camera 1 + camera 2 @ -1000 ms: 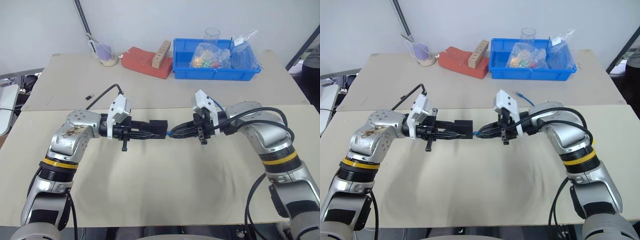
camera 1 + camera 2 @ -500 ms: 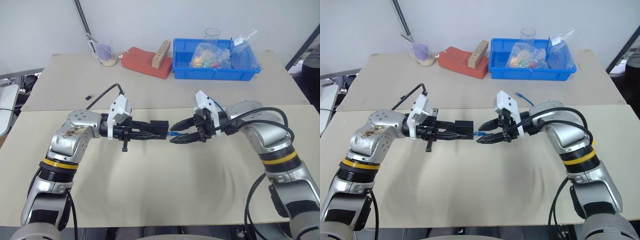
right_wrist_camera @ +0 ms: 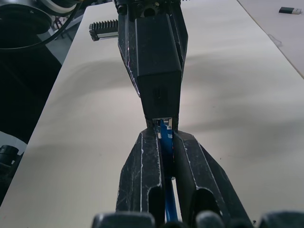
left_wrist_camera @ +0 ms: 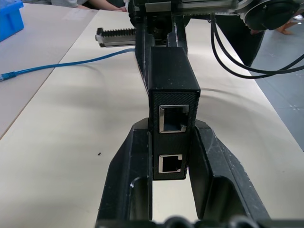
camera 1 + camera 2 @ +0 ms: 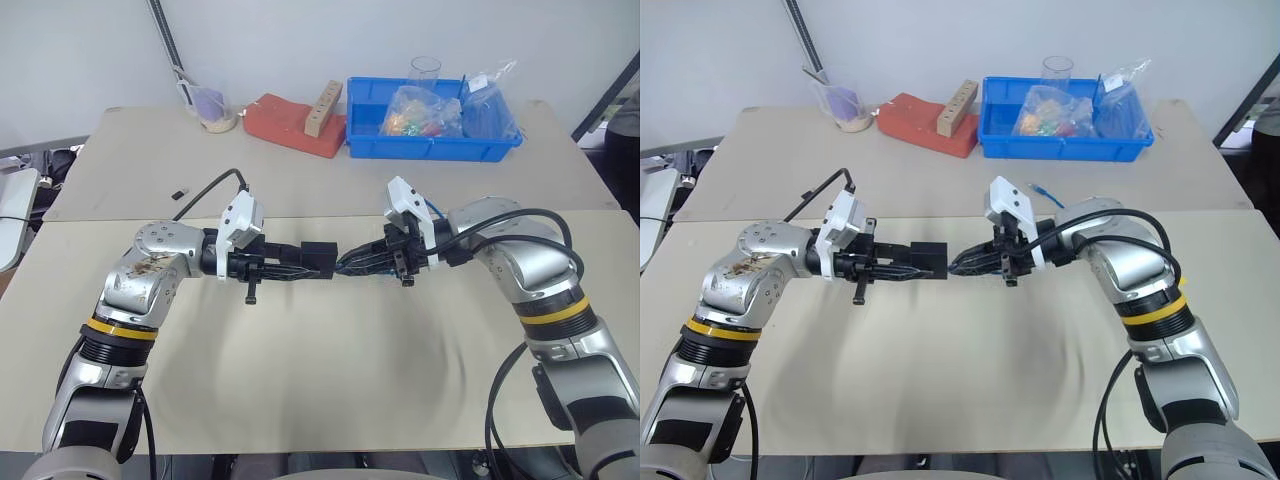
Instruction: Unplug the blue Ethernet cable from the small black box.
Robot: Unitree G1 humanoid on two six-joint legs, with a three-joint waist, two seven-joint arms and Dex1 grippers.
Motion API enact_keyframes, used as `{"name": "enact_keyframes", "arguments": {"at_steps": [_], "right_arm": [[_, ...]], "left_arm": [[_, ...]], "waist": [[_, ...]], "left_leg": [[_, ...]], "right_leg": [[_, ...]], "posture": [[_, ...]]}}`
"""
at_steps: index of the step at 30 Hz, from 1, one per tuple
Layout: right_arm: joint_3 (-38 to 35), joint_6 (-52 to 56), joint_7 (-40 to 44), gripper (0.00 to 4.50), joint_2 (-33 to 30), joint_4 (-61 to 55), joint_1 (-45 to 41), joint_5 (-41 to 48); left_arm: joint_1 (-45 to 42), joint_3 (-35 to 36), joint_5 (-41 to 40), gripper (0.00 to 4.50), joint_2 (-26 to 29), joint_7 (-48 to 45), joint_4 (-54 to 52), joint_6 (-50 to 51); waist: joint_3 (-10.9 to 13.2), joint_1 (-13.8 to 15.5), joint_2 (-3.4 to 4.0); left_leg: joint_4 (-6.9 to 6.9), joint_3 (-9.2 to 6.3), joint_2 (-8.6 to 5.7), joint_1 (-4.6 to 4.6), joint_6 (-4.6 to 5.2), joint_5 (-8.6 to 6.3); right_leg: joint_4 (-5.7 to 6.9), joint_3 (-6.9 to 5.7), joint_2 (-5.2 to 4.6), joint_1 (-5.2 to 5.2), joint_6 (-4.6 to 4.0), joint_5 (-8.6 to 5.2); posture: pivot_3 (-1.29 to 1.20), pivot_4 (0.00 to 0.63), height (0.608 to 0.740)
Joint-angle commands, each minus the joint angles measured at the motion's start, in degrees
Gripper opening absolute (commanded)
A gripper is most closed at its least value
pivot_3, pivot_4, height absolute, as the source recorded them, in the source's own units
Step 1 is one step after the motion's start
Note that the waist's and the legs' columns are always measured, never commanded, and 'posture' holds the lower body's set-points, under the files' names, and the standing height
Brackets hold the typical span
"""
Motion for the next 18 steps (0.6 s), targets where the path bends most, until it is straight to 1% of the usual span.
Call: {"name": "enact_keyframes", "arguments": {"at_steps": [1,8,10,14,16,18], "right_arm": [[-0.86,-0.06,0.6,0.05,0.38,-0.61,-2.24,0.52],[0.28,-2.95,2.39,0.05,-0.69,-0.74,-1.75,-1.58],[0.12,-4.43,3.86,0.05,-2.75,-0.41,-0.7,-2.62],[-0.79,-12.48,6.9,0.05,-10.98,4.62,4.4,-7.49],[0.0,-17.97,6.68,0.05,-12.89,6.79,6.54,-10.58],[-0.21,-17.43,3.63,0.05,-11.6,7.94,8.43,-11.52]], "left_arm": [[-0.02,0.88,-0.48,0.52,0.19,-0.04,-2.47,-0.79],[0.06,1.14,-0.83,0.52,0.41,-0.02,-2.66,-0.24],[0.37,1.37,-0.75,0.52,0.91,-0.17,-2.7,-0.24],[2.23,2.96,-0.61,0.52,2.71,0.11,-2.85,-0.32],[3.22,3.49,-0.62,0.52,3.09,0.65,-2.89,-0.56],[4.78,3.97,-0.23,0.52,2.92,1.66,-2.79,-1.44]], "waist": [[0.0,0.0,0.0],[0.0,-0.01,0.0],[0.0,-0.01,0.0],[0.0,0.6,0.0],[0.0,0.7,0.0],[0.0,0.45,0.0]], "left_leg": [[0.0,0.0,0.0,0.0,0.0,0.0],[0.0,0.01,-0.01,-0.01,0.0,0.0],[0.0,0.01,-0.01,0.0,0.0,0.0],[0.02,0.0,-0.03,-0.01,0.0,0.0],[0.04,0.04,-0.06,-0.02,0.01,-0.01],[0.03,0.07,-0.04,0.0,0.02,-0.01]], "right_leg": [[0.0,0.0,0.0,0.0,0.0,0.0],[-0.01,0.0,-0.01,0.0,0.0,0.0],[0.0,0.0,-0.01,0.0,0.0,0.0],[-0.04,-0.02,-0.03,0.02,0.0,0.0],[-0.12,0.01,-0.08,0.03,0.0,0.0],[-0.11,0.04,-0.07,0.03,0.0,0.0]], "posture": [[0.0,0.15,0.74],[0.0,0.15,0.74],[0.0,0.15,0.74],[0.0,0.15,0.74],[0.0,0.15,0.74],[0.0,0.15,0.74]]}}
